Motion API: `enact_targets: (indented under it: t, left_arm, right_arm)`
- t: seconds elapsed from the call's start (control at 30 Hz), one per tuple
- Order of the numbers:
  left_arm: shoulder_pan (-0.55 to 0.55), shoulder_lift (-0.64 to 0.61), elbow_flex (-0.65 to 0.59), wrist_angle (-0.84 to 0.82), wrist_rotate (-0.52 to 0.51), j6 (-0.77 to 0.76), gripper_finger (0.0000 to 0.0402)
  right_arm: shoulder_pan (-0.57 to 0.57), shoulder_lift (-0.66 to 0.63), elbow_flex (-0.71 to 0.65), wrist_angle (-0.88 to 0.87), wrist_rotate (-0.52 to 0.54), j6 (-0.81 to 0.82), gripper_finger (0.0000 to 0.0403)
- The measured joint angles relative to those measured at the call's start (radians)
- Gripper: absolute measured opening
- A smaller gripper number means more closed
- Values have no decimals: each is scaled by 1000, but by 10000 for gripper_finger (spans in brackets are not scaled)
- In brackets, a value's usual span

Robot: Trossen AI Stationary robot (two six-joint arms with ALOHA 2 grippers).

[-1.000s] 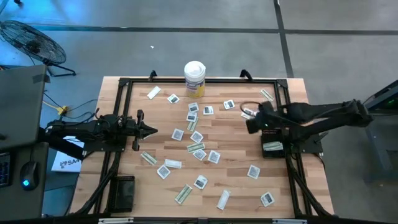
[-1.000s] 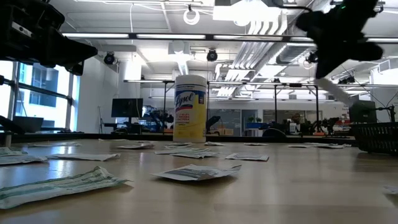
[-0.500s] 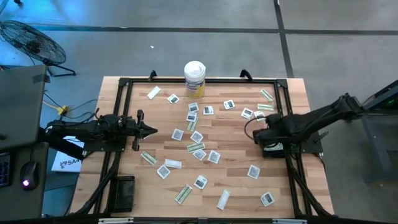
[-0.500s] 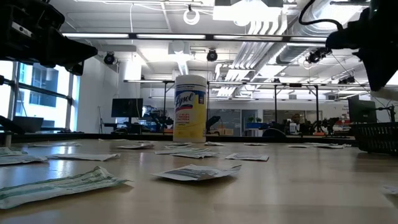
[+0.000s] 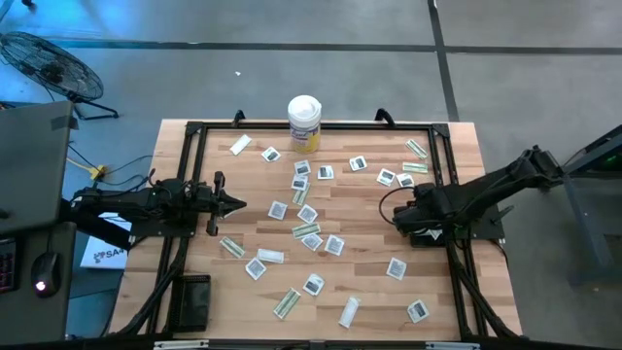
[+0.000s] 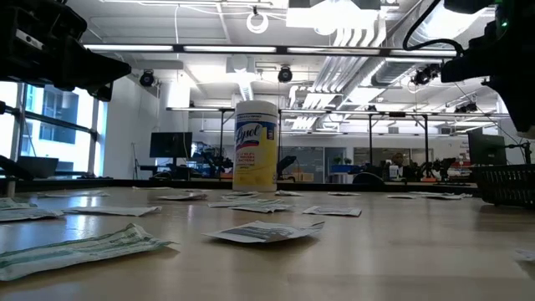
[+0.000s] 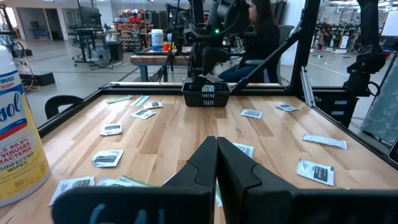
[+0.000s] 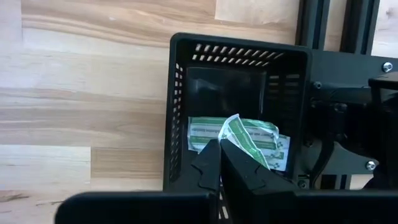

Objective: Pick & Place First Aid Supplies
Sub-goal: Put the white bandage pad into the right black bin

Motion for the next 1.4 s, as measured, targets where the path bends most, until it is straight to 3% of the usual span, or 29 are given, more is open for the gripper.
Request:
enact_targets:
  t: [0.3, 0.47, 0.87, 1.07, 1.23, 1.4]
  left_arm:
    - [0, 0, 0, 0, 0, 0, 1]
    - [0, 0, 0, 0, 0, 0, 1]
    - [0, 0, 0, 0, 0, 0, 1]
    - [0, 0, 0, 0, 0, 0, 1]
    - [0, 0, 0, 0, 0, 0, 1]
    - [0, 0, 0, 0, 0, 0, 1]
  right_arm:
    - [-3, 3, -151, 144, -57, 11, 0]
    - [-4, 27, -102, 103, -18, -24, 11]
    - [-32, 24, -21, -85, -1, -108, 116]
    - [-78, 17, 28, -127, -32, -220, 141]
    - [-177, 17, 81, -145, 107, -274, 141]
    - [-345, 17, 101, -63, 248, -479, 140]
